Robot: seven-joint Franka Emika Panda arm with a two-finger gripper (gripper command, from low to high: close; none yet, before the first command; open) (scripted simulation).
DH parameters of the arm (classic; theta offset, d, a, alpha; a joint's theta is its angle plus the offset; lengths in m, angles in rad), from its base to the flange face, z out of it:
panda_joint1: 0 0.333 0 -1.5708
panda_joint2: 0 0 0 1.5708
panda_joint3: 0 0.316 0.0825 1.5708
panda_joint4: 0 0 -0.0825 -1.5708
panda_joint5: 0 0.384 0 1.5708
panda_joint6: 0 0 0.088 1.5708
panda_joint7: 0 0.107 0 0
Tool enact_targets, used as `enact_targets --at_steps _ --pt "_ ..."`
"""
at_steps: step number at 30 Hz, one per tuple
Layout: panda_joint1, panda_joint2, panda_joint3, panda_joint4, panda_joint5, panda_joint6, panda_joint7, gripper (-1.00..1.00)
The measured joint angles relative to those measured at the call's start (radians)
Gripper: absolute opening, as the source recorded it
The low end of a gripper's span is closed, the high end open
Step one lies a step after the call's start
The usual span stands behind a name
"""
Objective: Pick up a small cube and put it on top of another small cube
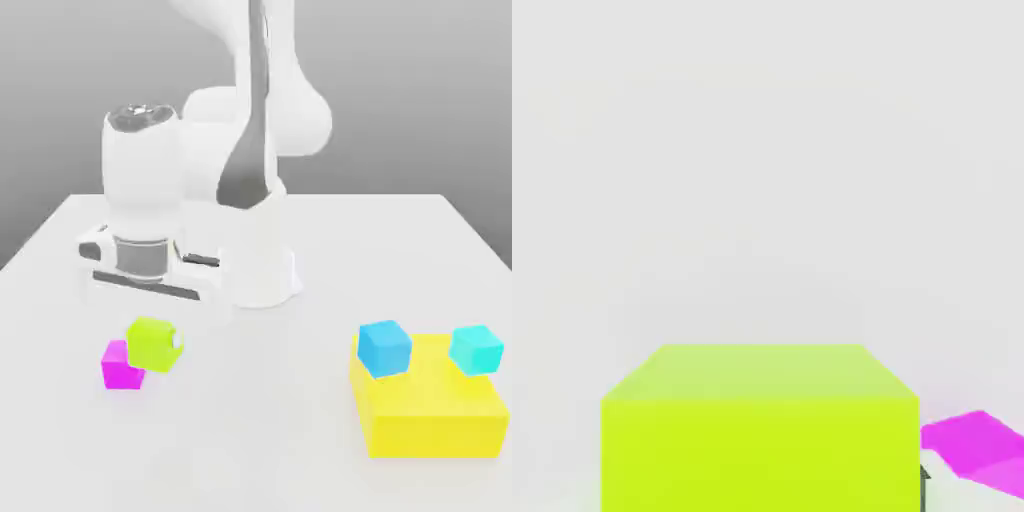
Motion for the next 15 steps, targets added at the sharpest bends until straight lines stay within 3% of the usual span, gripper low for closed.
enact_targets --at_steps 5,12,13,15 --pt "-0.116 -0.066 -0.055 -0.054 0.015 -0.015 0.126 -1.0" --pt "-0.079 0.148 -0.082 -0.056 0.115 0.197 0.072 -1.0" --pt "-0.074 0.175 -0.082 -0.056 0.129 0.224 0.062 1.0" --pt "-0.074 0.175 -0.082 -0.056 0.129 0.224 0.062 1.0"
